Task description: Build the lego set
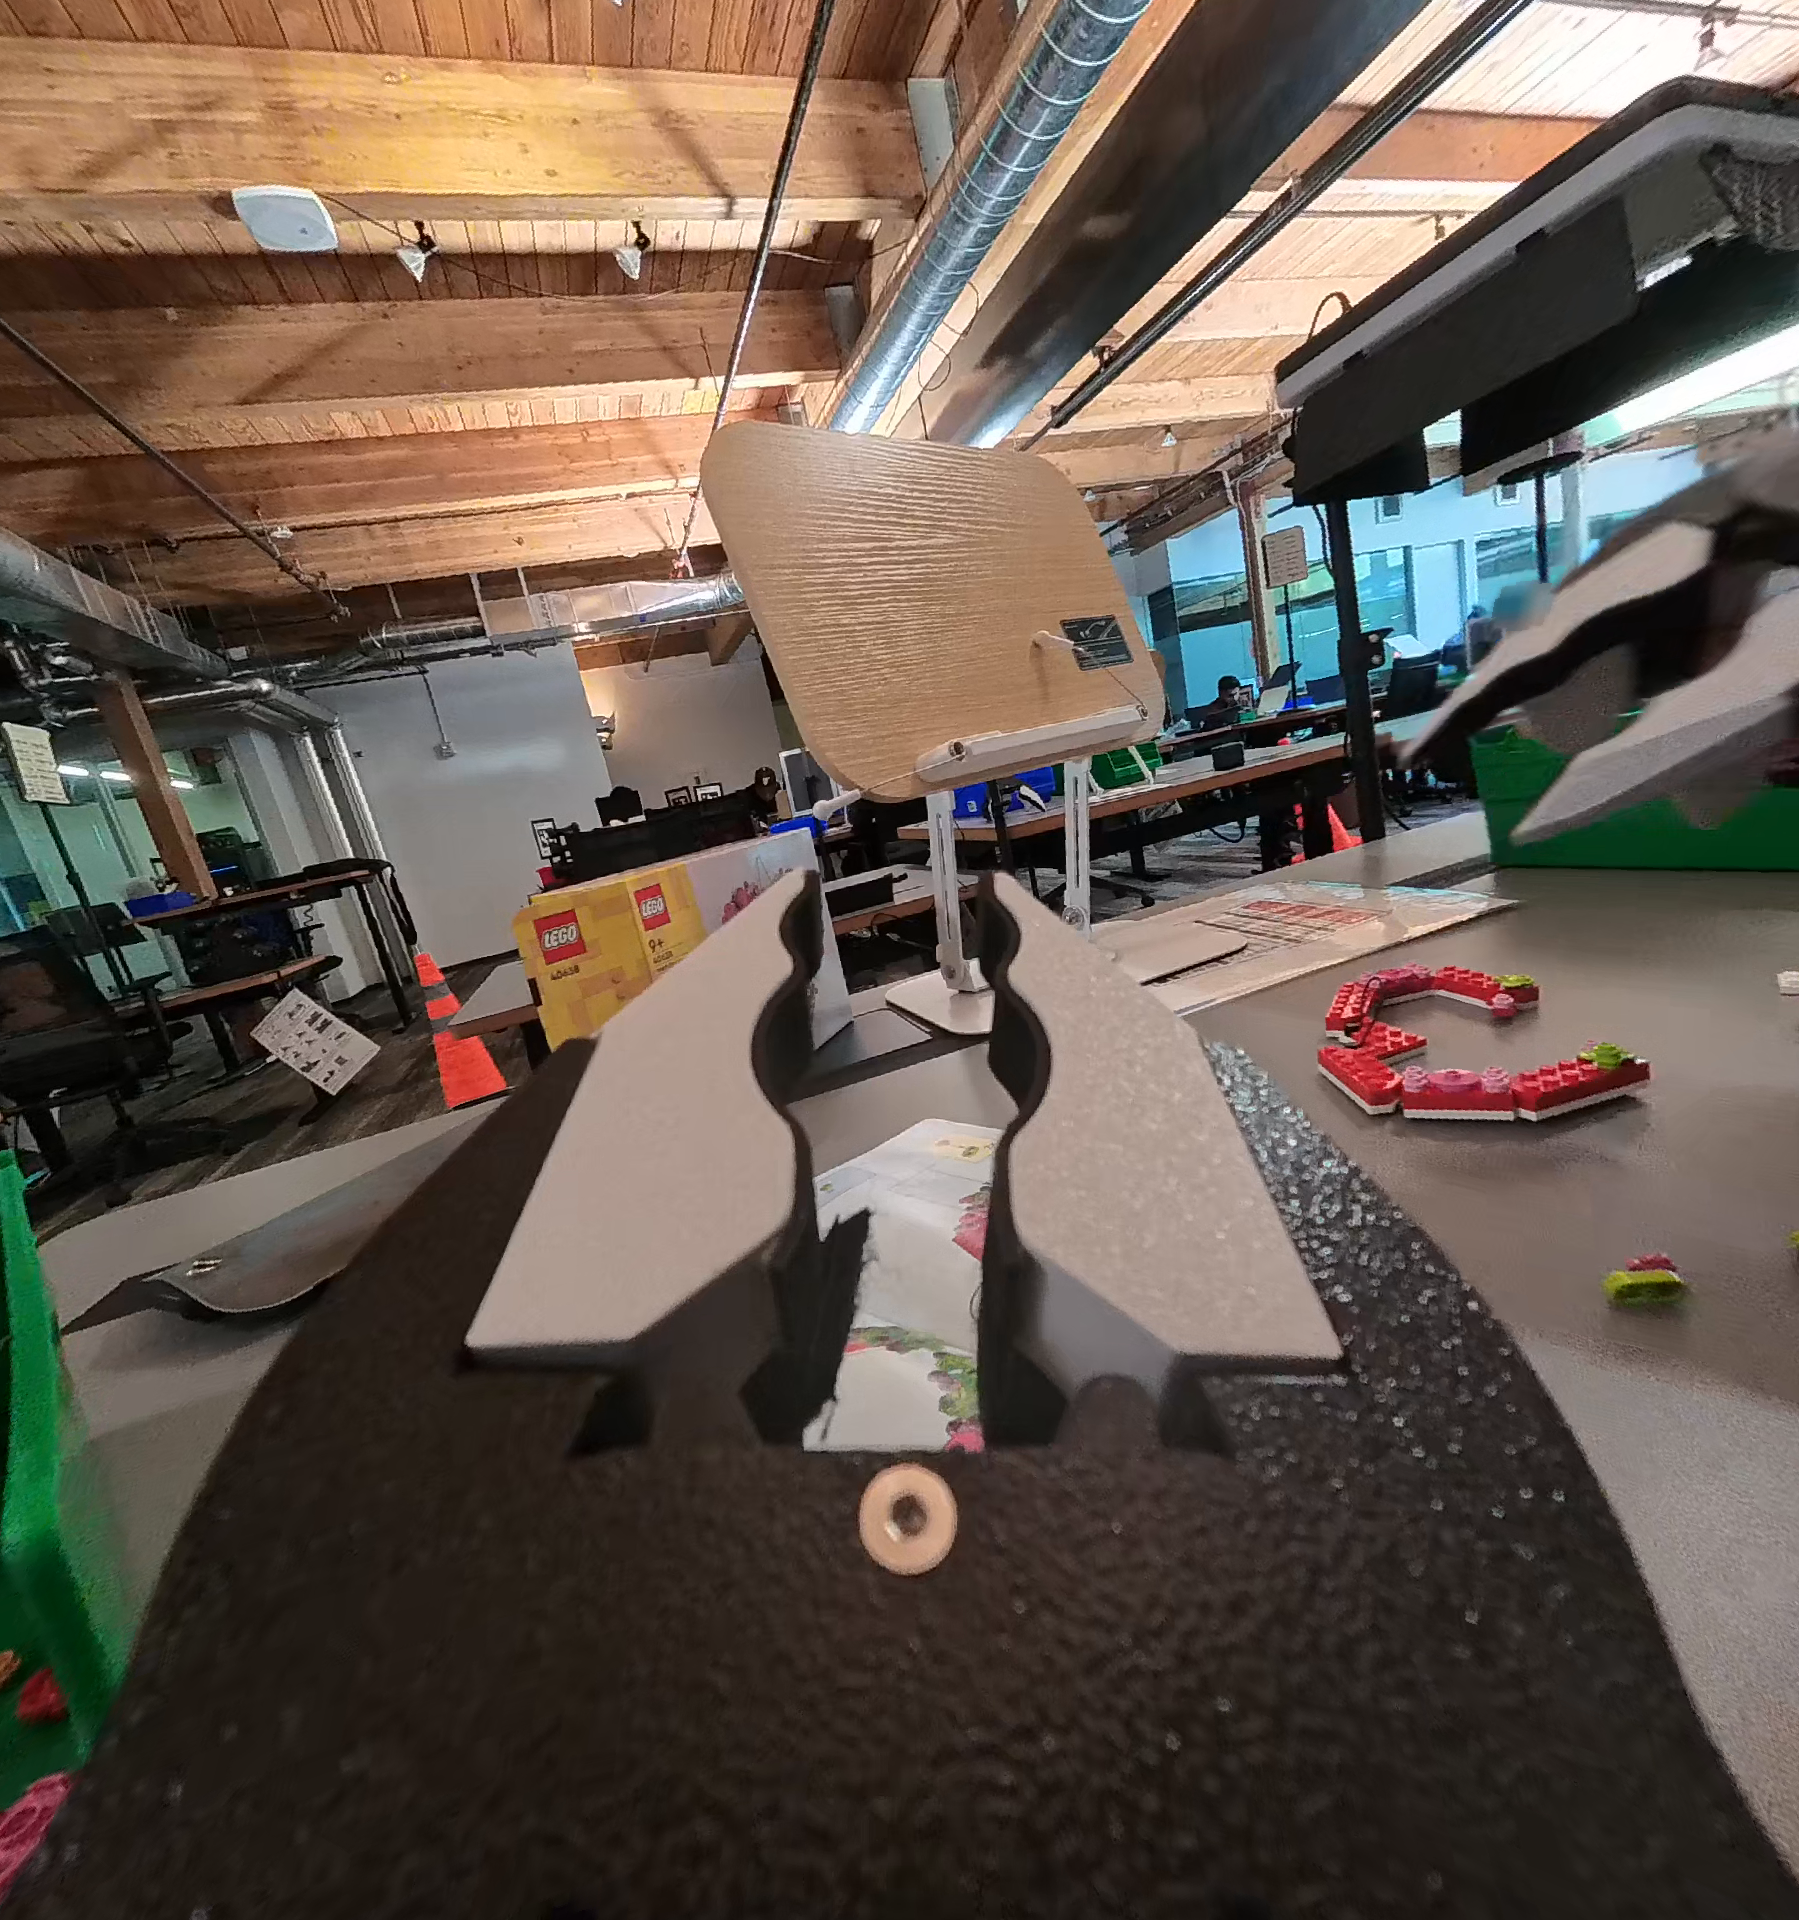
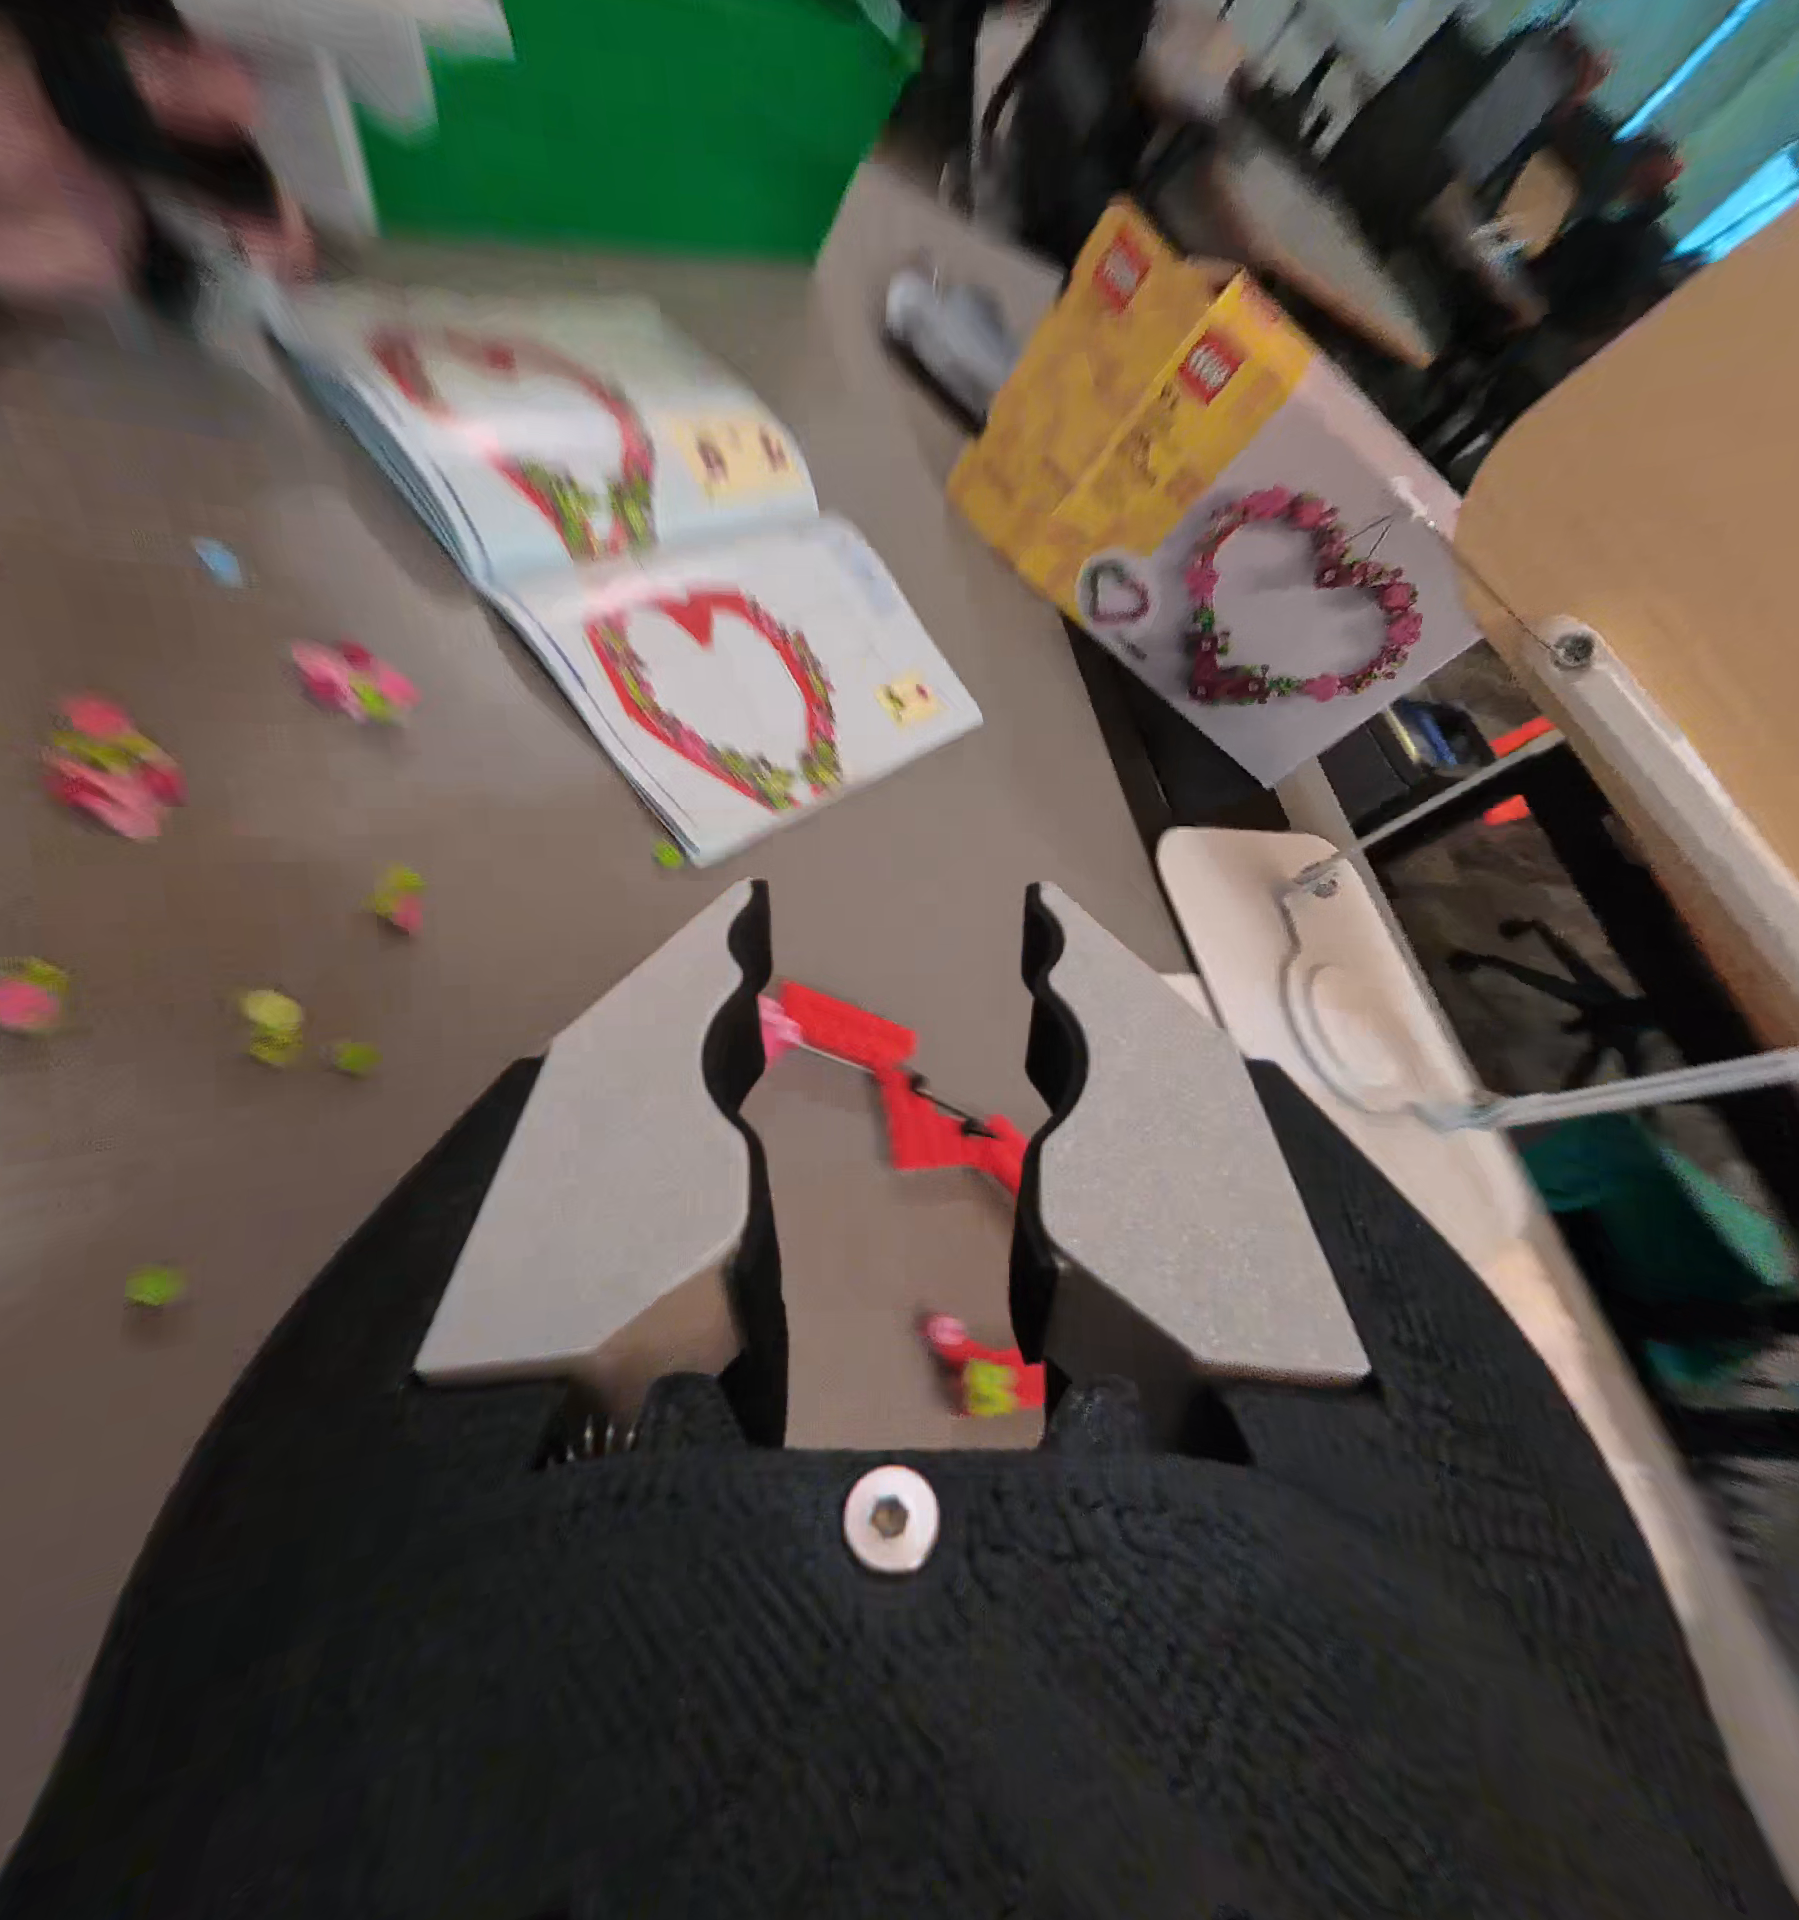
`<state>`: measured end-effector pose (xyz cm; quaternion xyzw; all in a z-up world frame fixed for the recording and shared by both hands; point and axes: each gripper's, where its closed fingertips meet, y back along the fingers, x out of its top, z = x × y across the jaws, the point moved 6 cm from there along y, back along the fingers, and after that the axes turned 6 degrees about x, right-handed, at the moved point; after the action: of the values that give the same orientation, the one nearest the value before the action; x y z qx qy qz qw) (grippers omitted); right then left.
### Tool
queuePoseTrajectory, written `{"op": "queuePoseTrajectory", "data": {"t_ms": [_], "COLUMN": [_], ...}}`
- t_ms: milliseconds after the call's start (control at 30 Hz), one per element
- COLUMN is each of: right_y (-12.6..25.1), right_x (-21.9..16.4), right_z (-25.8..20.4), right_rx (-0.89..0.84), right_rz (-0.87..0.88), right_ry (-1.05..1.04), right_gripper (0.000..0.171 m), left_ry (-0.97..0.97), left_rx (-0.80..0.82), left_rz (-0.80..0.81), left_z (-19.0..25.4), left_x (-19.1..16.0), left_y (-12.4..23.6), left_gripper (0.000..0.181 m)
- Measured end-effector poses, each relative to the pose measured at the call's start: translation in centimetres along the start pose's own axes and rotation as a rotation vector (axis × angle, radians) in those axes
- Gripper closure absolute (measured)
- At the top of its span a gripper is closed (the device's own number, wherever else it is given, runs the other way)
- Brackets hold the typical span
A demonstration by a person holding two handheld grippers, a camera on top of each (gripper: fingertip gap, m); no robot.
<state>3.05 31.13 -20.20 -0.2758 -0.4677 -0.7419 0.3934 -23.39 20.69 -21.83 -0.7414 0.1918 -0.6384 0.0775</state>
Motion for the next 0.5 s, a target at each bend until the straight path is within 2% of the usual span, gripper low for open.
{"op": "queuePoseTrajectory", "data": {"t_ms": [33,133,267,500], "right_y": [0.8,2.6,4.7,6.9], "right_x": [0.1,-0.6,-2.0,-2.8], "right_z": [-1.1,-4.3,-7.3,-7.5], "right_rx": [-0.022,-0.121,-0.317,-0.507], "right_rz": [0.073,0.224,0.365,0.458], "right_ry": [-0.054,-0.149,-0.147,-0.079], "right_gripper": [0.124,0.126,0.133,0.136], "left_ry": [-0.002,-0.005,-0.015,0.0], "left_rx": [0.0,0.006,0.018,0.042], "left_rz": [-0.002,-0.001,0.007,0.007], "left_z": [0.0,-0.1,-0.4,-0.9], "left_x": [-0.1,0.0,0.1,0.2], "left_y": [0.0,0.0,0.1,0.4], "left_gripper": [0.154,0.154,0.154,0.154]}}
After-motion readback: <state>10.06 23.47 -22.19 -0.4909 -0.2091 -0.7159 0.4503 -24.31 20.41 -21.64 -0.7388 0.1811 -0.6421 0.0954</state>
